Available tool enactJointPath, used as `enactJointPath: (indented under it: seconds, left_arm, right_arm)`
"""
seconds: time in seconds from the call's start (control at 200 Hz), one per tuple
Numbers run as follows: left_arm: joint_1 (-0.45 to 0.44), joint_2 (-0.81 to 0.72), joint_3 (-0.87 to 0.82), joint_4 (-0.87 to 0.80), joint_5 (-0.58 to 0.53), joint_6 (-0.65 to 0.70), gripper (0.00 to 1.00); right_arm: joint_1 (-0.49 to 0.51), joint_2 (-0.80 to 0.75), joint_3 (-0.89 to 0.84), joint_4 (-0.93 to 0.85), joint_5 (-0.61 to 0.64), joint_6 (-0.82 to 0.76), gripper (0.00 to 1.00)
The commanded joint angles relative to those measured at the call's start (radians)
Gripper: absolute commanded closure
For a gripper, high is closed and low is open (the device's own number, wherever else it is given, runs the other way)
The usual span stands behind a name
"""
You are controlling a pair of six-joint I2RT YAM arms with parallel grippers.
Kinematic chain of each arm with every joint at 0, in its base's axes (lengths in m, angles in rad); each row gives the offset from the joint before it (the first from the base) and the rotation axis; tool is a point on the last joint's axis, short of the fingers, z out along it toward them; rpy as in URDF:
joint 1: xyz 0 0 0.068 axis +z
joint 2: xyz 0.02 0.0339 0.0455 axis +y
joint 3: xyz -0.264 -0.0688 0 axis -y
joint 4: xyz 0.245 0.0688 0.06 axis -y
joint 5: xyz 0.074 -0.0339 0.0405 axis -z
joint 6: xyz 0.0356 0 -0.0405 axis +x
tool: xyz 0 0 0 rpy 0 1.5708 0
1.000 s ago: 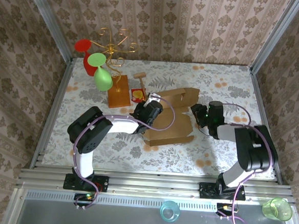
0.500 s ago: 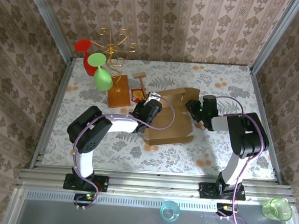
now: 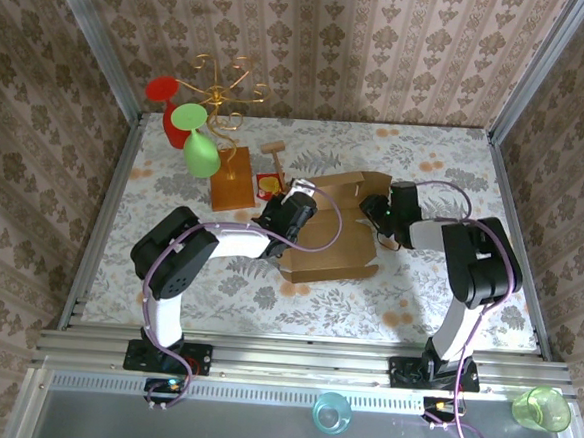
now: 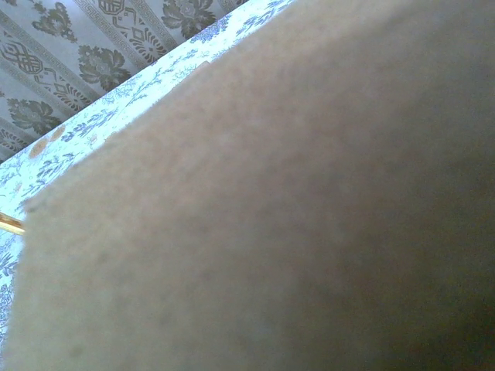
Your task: Fold the paper box
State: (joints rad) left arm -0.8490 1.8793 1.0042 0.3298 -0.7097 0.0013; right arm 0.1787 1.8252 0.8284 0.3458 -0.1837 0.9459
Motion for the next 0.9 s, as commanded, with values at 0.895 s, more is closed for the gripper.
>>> enactJointPath:
  seconds: [0.895]
  left_arm:
    - [0.014, 0.039, 0.018, -0.084, 0.024, 0.043, 1.00]
  right_arm:
    - [0.067, -0.028, 0.035, 0.020, -0.068, -0.010, 0.68]
